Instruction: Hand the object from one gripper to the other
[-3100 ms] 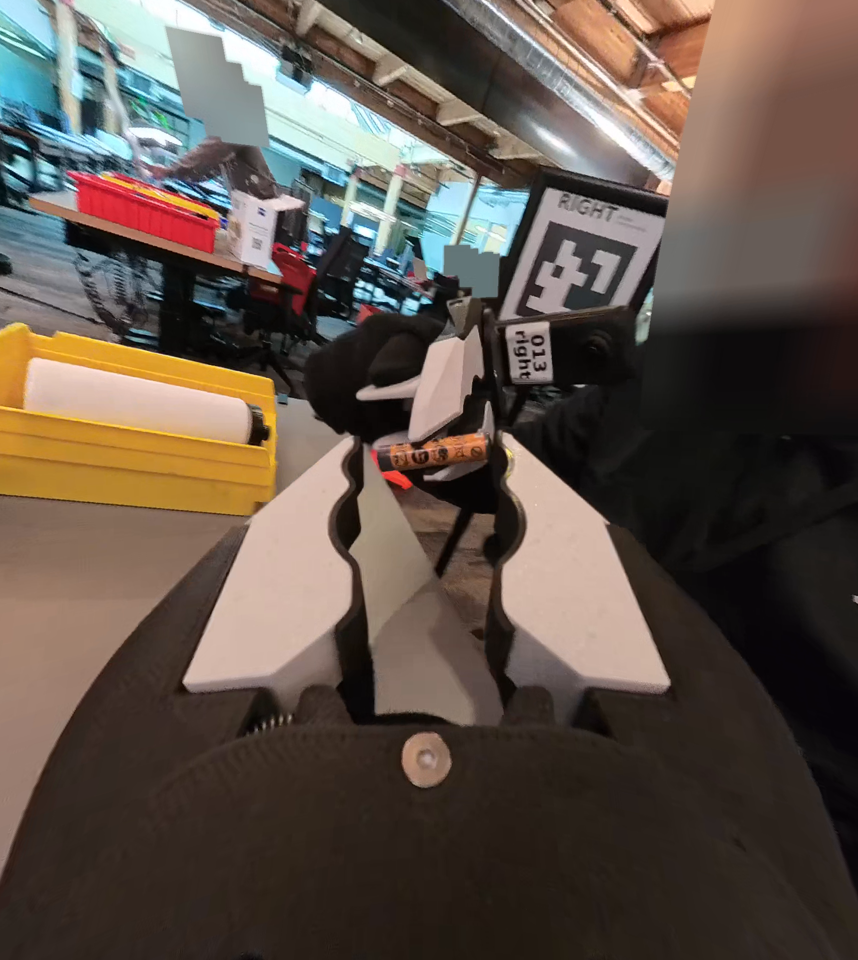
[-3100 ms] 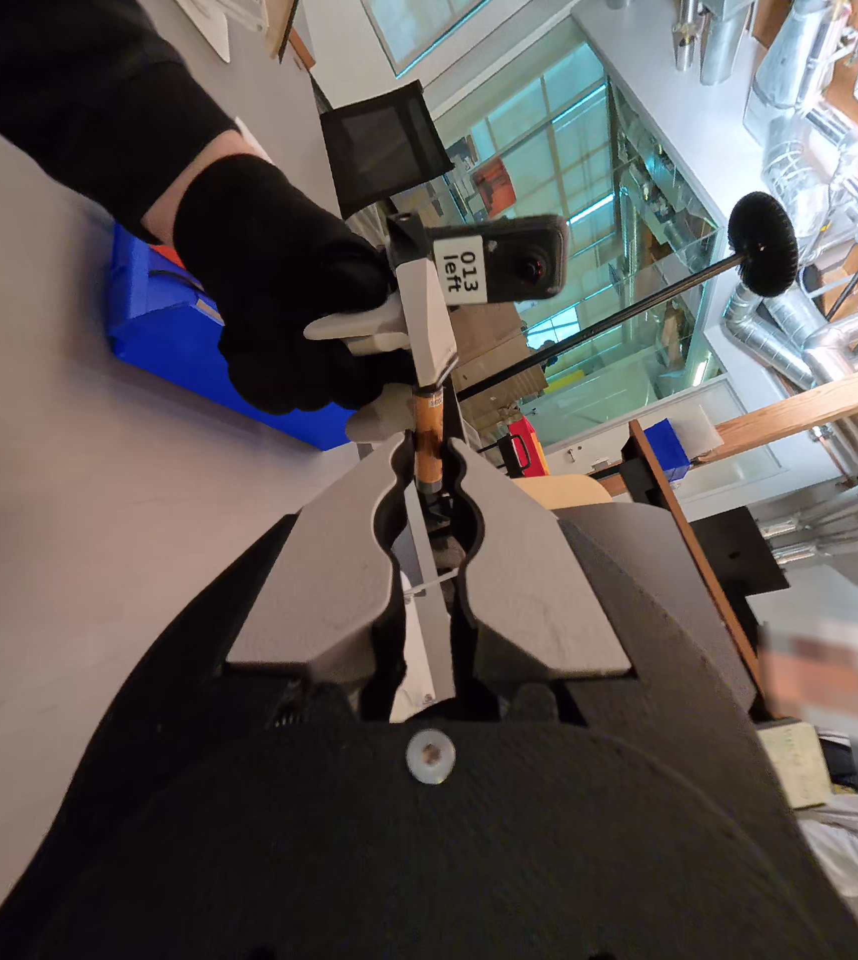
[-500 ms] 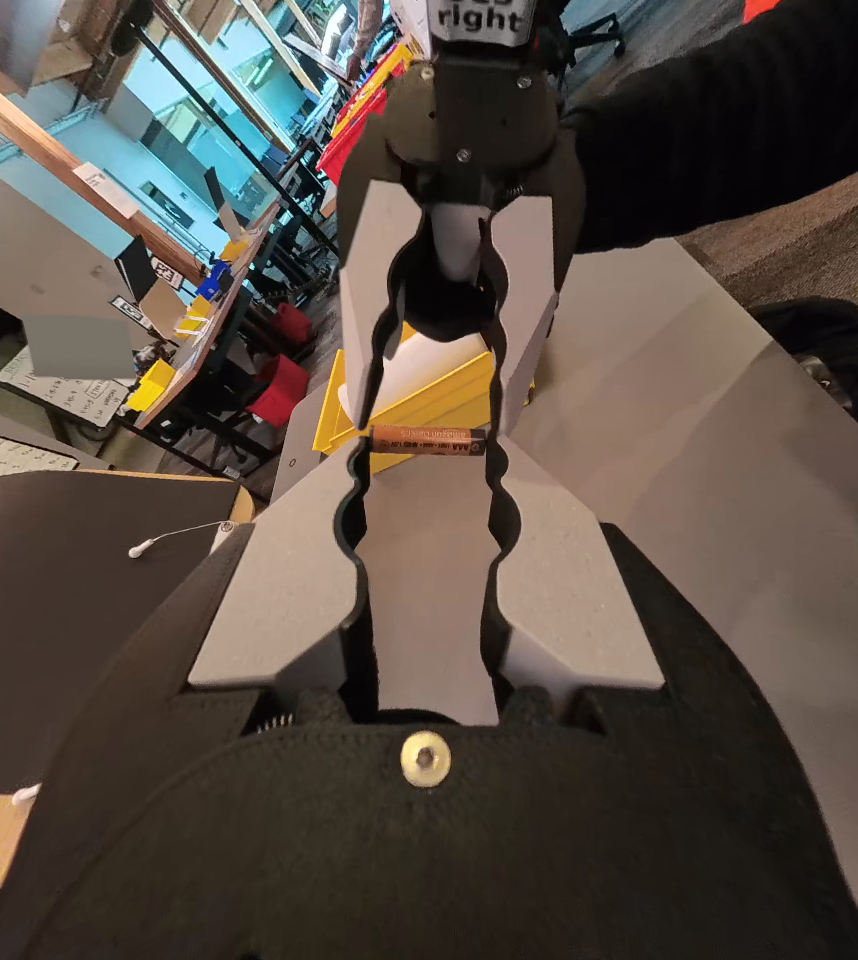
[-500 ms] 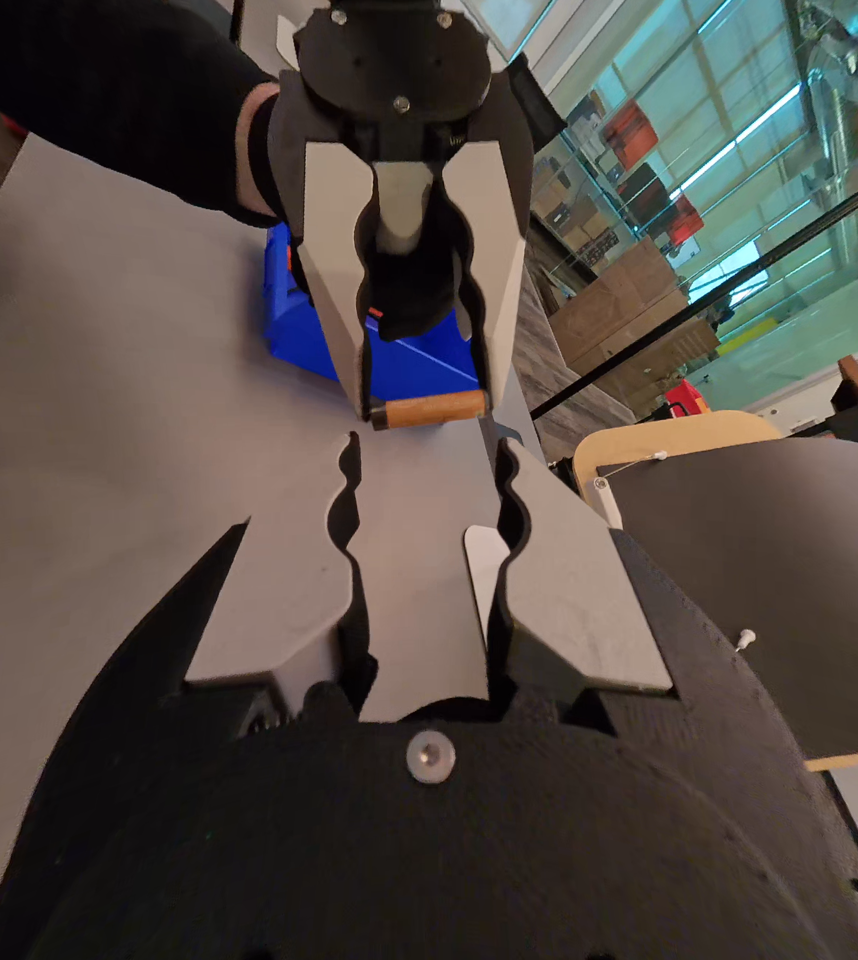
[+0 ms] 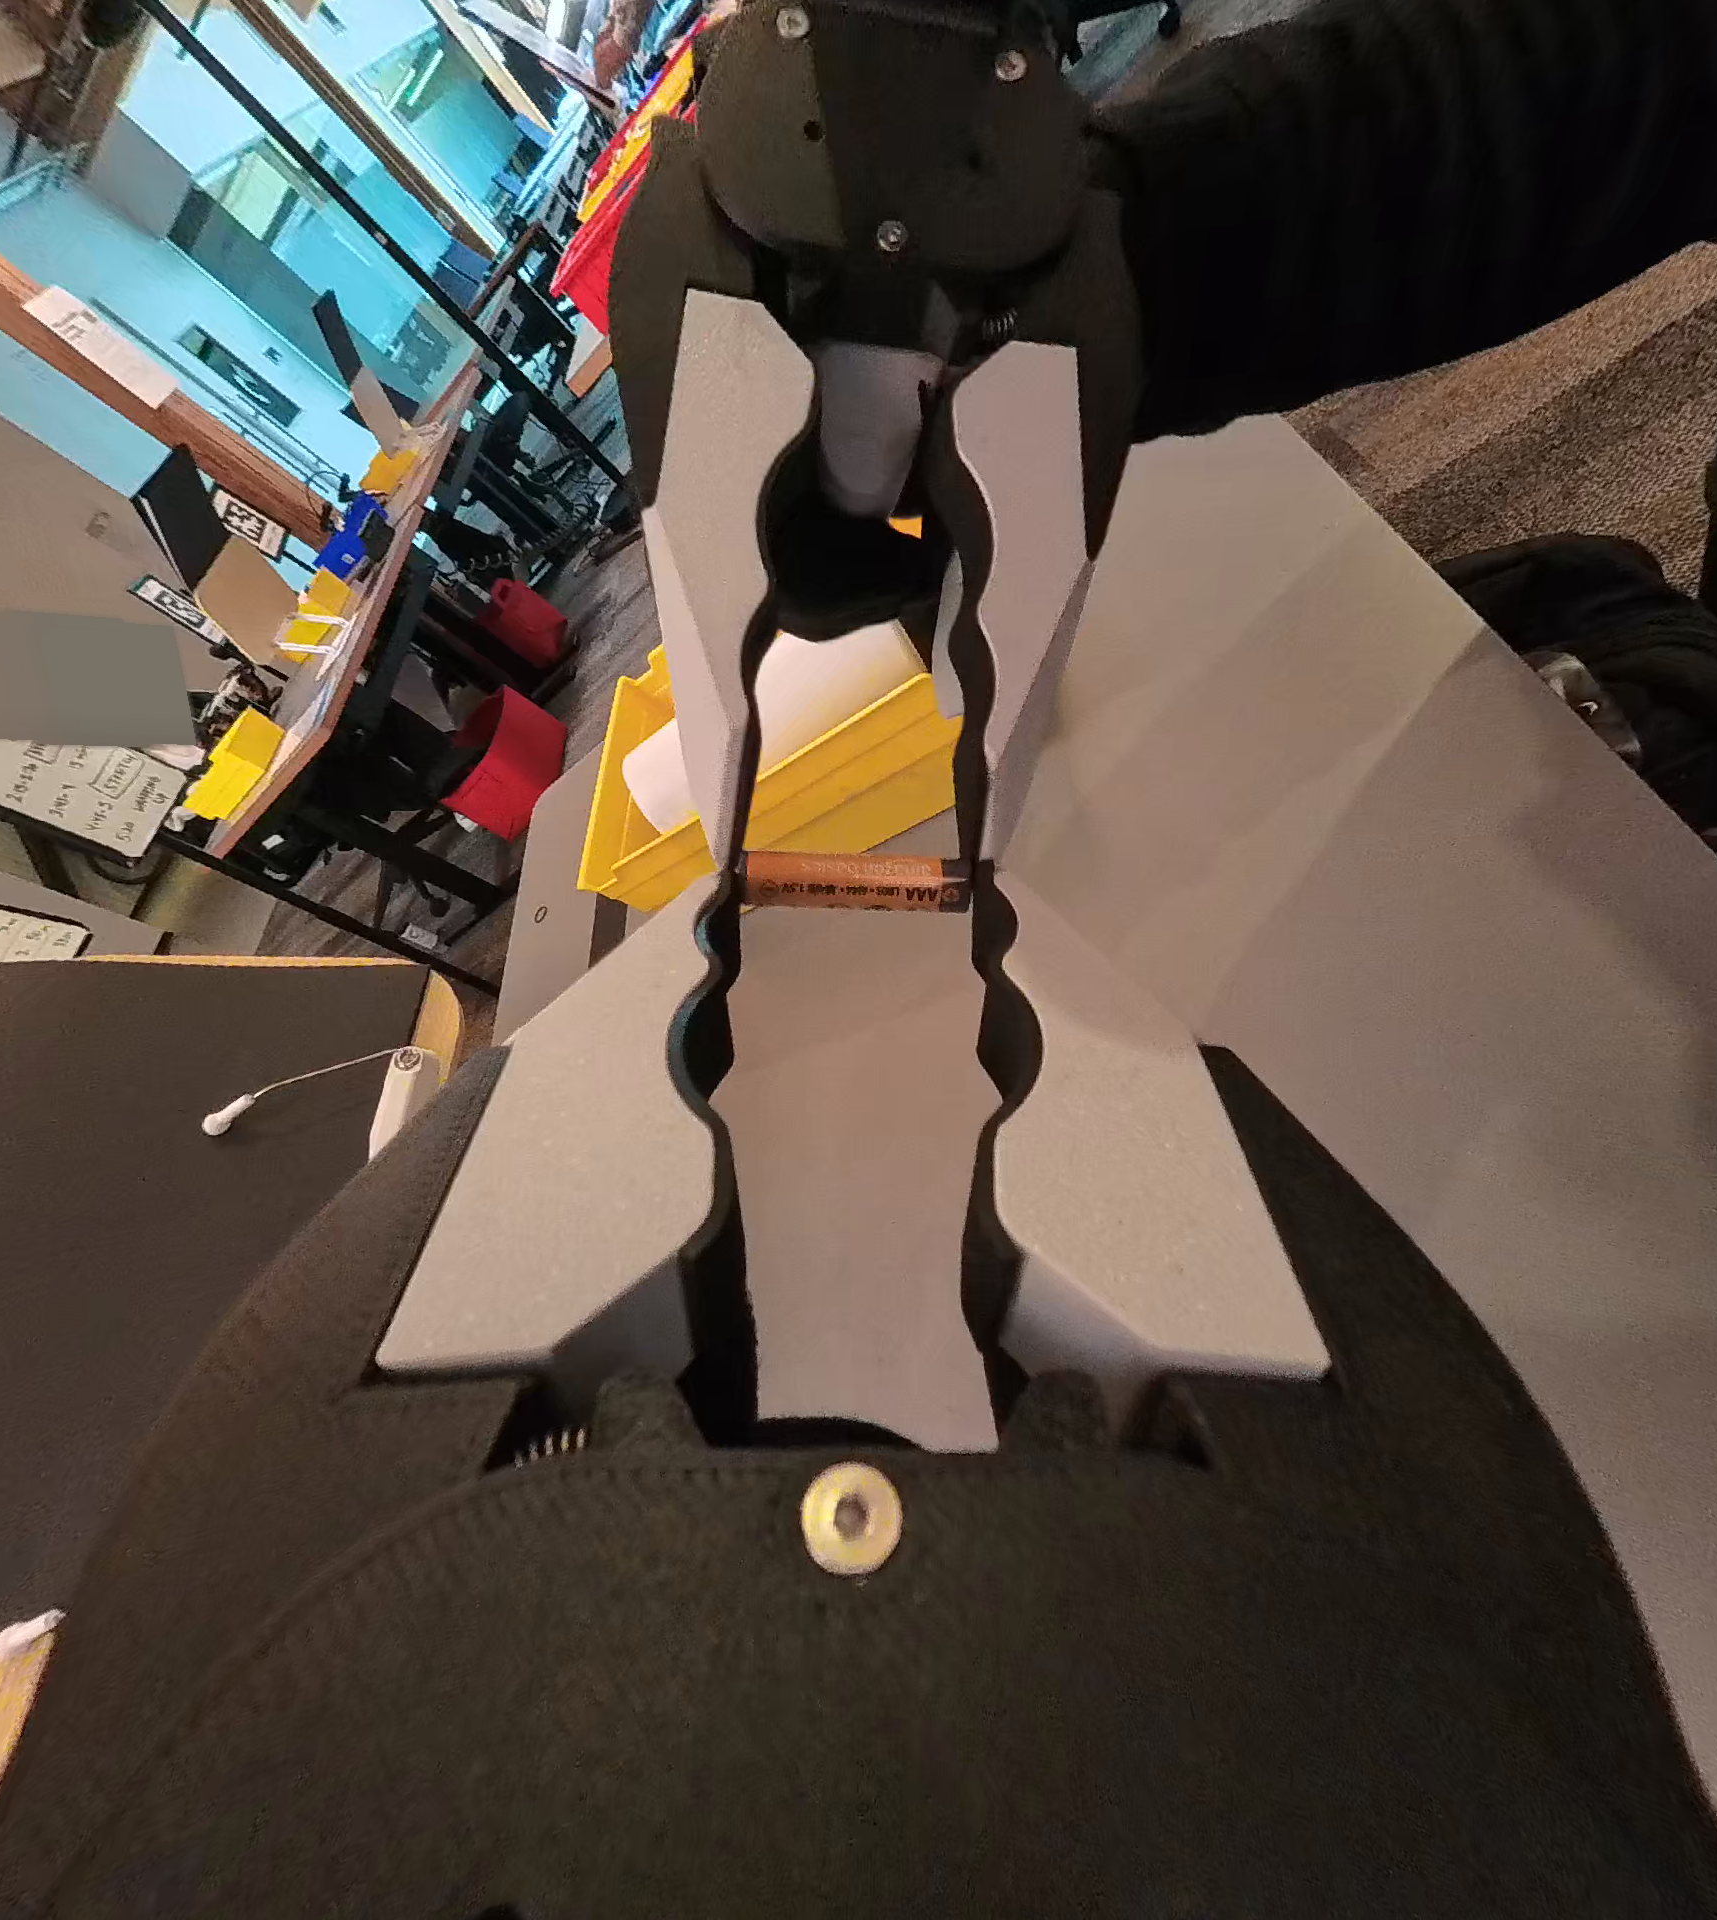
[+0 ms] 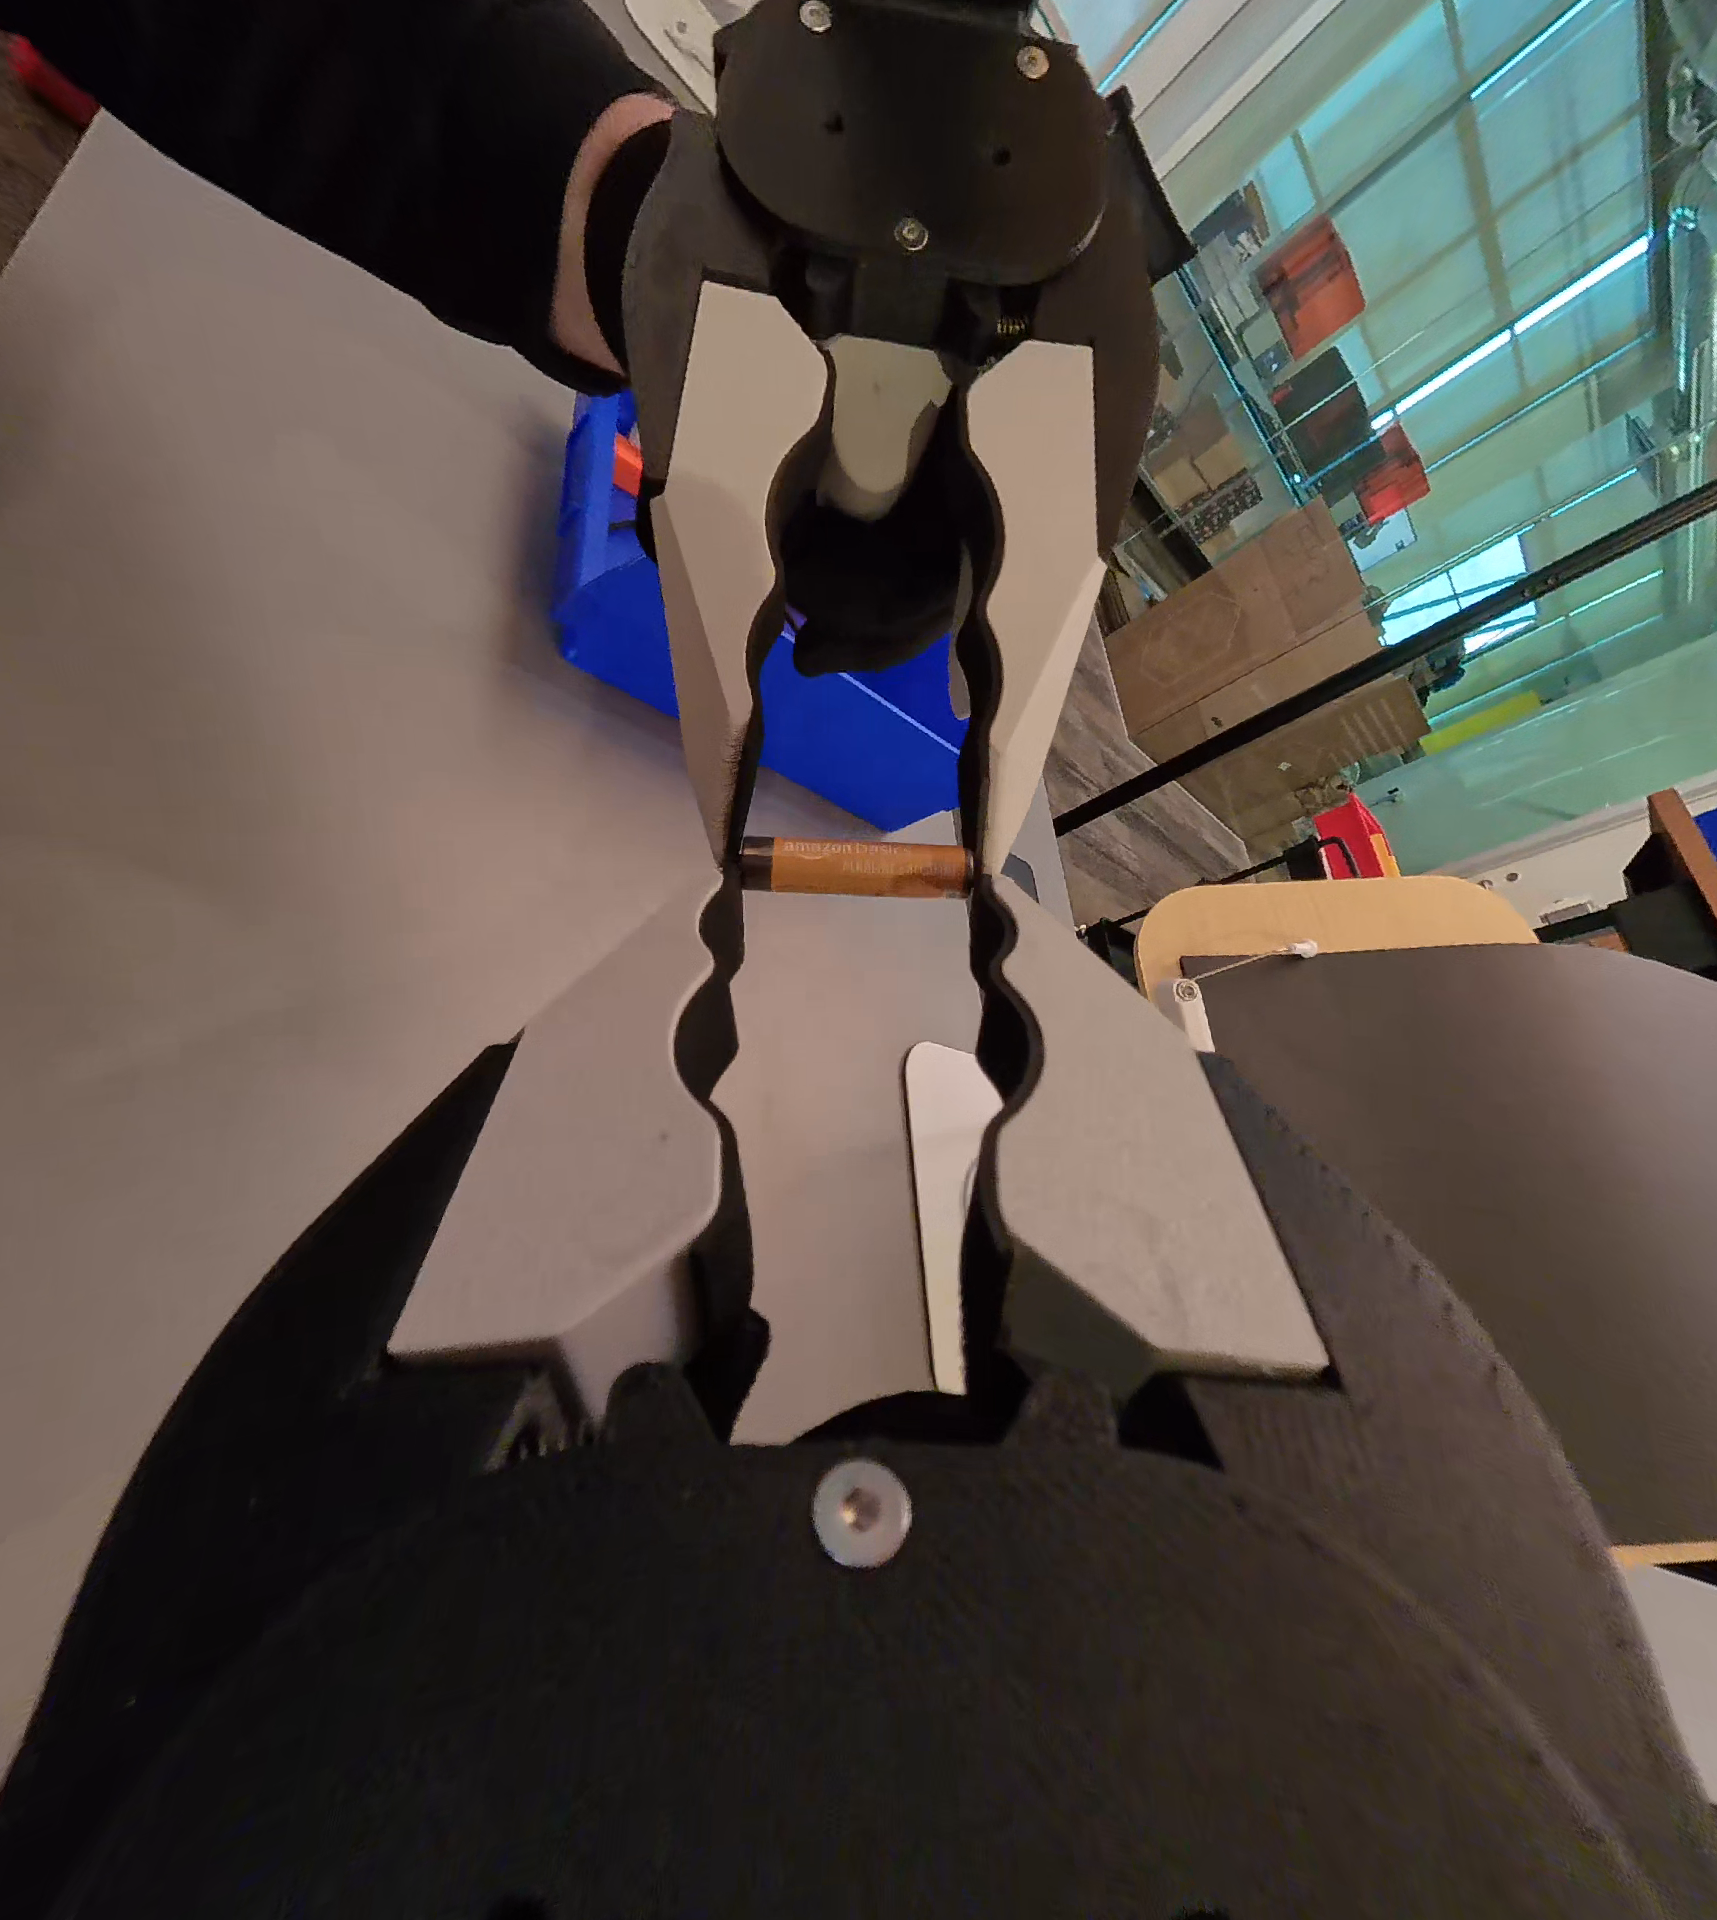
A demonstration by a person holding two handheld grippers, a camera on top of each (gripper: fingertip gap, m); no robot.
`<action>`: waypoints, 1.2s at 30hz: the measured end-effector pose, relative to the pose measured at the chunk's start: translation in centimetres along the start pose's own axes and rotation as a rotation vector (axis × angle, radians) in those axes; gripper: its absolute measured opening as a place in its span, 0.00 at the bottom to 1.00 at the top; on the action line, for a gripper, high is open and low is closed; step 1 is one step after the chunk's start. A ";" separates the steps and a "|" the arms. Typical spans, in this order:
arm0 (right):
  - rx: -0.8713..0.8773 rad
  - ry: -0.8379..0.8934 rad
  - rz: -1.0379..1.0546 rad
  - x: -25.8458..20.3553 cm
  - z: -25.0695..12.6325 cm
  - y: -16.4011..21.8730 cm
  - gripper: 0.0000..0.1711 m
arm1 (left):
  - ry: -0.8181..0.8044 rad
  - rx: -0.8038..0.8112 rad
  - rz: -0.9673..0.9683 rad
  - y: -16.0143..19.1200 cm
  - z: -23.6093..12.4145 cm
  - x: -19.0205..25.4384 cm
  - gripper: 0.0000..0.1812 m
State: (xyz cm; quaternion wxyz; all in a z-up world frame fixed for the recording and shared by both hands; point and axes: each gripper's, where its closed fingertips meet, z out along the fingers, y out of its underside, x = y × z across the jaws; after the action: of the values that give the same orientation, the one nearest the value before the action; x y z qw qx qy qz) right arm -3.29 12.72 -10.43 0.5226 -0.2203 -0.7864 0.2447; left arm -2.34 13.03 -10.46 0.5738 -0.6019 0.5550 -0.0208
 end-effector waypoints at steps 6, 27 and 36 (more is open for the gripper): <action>-0.015 -0.005 -0.025 -0.1 0.0 0.0 0.24 | 0.008 -0.007 -0.001 0.1 0.0 0.1 0.23; -0.003 0.027 0.019 0.3 -0.3 0.3 0.24 | -0.022 0.003 -0.006 -0.1 0.2 -0.5 0.25; -0.011 0.032 0.017 0.2 -0.4 0.5 0.24 | -0.017 0.025 -0.024 -0.4 0.0 -0.5 0.25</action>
State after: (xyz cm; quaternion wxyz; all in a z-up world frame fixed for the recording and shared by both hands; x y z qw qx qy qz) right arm -2.90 13.33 -10.49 0.5320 -0.2335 -0.7773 0.2412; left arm -2.29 13.27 -9.84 0.5856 -0.6015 0.5426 -0.0293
